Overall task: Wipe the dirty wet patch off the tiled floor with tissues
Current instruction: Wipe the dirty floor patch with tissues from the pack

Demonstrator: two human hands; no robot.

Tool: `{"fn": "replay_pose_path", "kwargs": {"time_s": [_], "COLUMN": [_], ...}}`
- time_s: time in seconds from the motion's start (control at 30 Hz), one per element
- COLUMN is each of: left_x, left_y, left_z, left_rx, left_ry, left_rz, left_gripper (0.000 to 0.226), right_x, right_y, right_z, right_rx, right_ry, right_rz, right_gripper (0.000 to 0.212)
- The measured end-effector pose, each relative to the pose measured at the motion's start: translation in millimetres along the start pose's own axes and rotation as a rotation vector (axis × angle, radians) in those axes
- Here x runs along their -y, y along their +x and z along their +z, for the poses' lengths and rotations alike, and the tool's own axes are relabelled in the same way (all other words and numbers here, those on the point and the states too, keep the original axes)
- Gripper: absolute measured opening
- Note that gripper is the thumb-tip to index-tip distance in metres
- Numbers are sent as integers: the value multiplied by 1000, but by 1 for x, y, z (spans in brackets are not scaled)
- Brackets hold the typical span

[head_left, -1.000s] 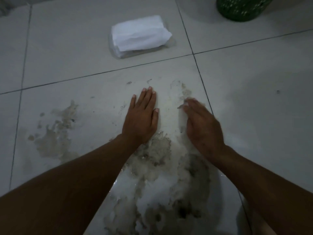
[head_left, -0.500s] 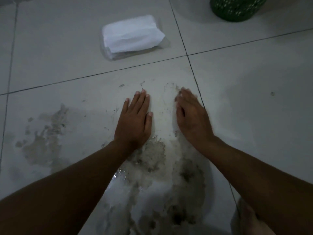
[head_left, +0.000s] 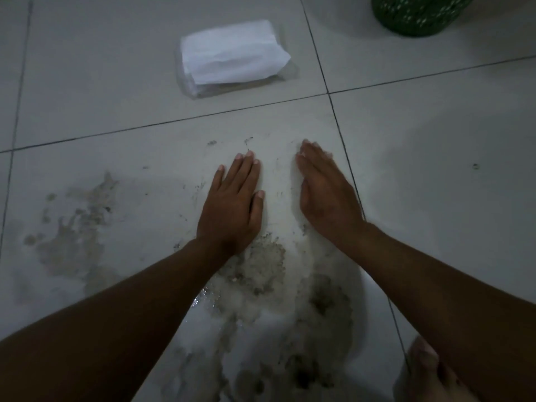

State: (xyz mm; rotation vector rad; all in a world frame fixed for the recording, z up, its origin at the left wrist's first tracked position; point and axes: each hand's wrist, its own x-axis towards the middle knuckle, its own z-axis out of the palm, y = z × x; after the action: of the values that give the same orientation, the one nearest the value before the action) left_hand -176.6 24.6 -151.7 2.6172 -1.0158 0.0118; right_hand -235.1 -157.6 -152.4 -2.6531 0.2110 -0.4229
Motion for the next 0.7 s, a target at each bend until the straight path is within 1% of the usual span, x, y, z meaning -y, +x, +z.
{"fn": "replay_pose_path", "kwargs": {"time_s": [0.07,0.1,0.13,0.23,0.27,0.3,0.33,0.43,0.47,0.5,0.6,0.63,0.67,0.7], "left_x": [1,1,2,7,9,12,13,16,17,17,17,17,17,17], "left_y": [0,1,1,3,3,4,4,1,0,0,-1,0,-1,0], "left_z": [0,-1,-1,-3,-4,-5,-5,-4,-4,-3,-3,-3,-3,-3], "left_rx": [-14,-29,-46,-83,-85,-78,-63,-15,-9,-6,-1,0,-2,-5], "left_ry": [-15,-26,-35,-23,-12,-3,3,23,28,32,33,25,18,12], "left_rz": [3,11,22,32,19,0,-18,-36,-37,-39,-46,-45,-44,-43], "left_gripper": [56,55,54,54,54,56,57,59,59,60,60,60,60,60], "right_x": [9,13,16,18,15,12,8,14,20,26,32,30,27,26], "right_y": [12,14,13,-8,-16,-23,-27,-35,-38,-41,-52,-51,-48,-42], "right_z": [6,8,8,-3,-7,-10,-12,-11,-9,-9,-10,-10,-8,-5], "right_rx": [-2,8,25,111,122,119,94,15,18,38,91,78,53,27], "right_ry": [0,10,26,82,92,95,88,64,66,78,104,97,84,69], "right_rz": [94,99,69,-142,-186,-184,-138,82,108,81,-129,-151,-128,-68], "right_gripper": [44,43,42,39,39,38,38,40,40,40,38,37,36,36]}}
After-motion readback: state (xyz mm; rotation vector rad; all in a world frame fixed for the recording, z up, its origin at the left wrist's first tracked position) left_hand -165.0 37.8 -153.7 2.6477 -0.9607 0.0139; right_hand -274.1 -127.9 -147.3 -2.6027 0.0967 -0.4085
